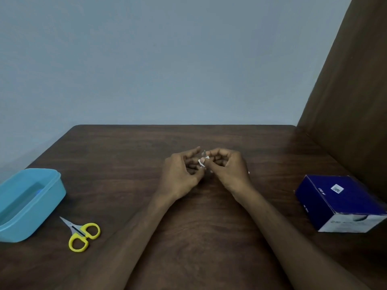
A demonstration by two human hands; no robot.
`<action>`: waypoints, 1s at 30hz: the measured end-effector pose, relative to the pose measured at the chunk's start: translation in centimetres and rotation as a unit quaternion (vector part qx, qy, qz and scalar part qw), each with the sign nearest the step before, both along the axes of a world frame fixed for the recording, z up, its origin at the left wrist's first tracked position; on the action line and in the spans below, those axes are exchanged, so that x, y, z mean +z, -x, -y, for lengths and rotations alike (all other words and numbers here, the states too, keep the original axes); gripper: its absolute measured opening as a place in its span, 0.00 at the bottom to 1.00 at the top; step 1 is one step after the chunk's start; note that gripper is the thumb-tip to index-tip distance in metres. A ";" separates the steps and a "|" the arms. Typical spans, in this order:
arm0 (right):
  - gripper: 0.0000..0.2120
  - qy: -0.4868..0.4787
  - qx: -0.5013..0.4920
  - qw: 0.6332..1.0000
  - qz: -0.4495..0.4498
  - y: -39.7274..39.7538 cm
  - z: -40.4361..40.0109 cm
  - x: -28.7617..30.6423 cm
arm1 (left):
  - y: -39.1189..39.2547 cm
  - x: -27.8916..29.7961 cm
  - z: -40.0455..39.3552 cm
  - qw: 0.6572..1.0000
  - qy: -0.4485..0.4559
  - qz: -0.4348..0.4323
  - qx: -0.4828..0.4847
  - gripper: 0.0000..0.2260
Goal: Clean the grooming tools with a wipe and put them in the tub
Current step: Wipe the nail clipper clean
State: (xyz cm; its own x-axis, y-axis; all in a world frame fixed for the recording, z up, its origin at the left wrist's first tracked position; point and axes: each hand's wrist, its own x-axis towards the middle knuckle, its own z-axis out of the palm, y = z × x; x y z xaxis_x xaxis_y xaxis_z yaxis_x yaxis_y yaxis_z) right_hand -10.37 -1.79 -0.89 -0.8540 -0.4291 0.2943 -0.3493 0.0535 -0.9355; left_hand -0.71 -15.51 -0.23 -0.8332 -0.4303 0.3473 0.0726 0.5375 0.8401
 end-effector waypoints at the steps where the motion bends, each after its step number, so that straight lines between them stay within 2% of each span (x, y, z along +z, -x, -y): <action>1: 0.04 -0.009 -0.003 1.000 -0.018 -0.1 0.0 0.0 | 0.0 0.0 0.0 1.000 0.007 0.004 -0.002 0.28; 6: 0.06 0.032 -0.057 0.996 -0.054 -0.2 0.2 0.3 | 0.2 0.1 0.1 0.999 -0.020 0.021 -0.019 0.28; 9: 0.06 0.116 -0.113 0.986 -0.025 0.5 0.2 0.4 | 0.2 0.1 0.2 0.998 -0.046 0.027 -0.015 0.24; 12: 0.04 0.170 -0.090 0.981 0.016 0.4 0.1 0.7 | 0.4 -0.2 0.5 0.998 -0.069 0.000 0.010 0.20; 14: 0.03 0.166 -0.040 0.985 0.029 -0.1 0.2 0.9 | 0.5 -0.3 0.7 0.996 -0.088 -0.011 0.026 0.19; 17: 0.02 0.132 0.015 0.991 0.003 -1.0 0.4 0.9 | 0.4 -0.2 0.7 0.995 -0.096 -0.022 0.030 0.16; 21: 0.05 0.114 0.000 0.992 -0.051 -1.2 0.4 0.9 | 0.2 0.0 0.5 0.993 -0.092 -0.026 0.063 0.13; 26: 0.05 0.141 0.002 0.990 0.002 -1.5 0.7 0.7 | 0.2 0.0 0.5 0.987 -0.119 -0.030 0.099 0.09; 30: 0.06 0.148 0.016 0.988 0.038 -1.9 1.0 0.5 | 0.2 0.0 0.9 0.975 -0.214 -0.048 0.045 0.11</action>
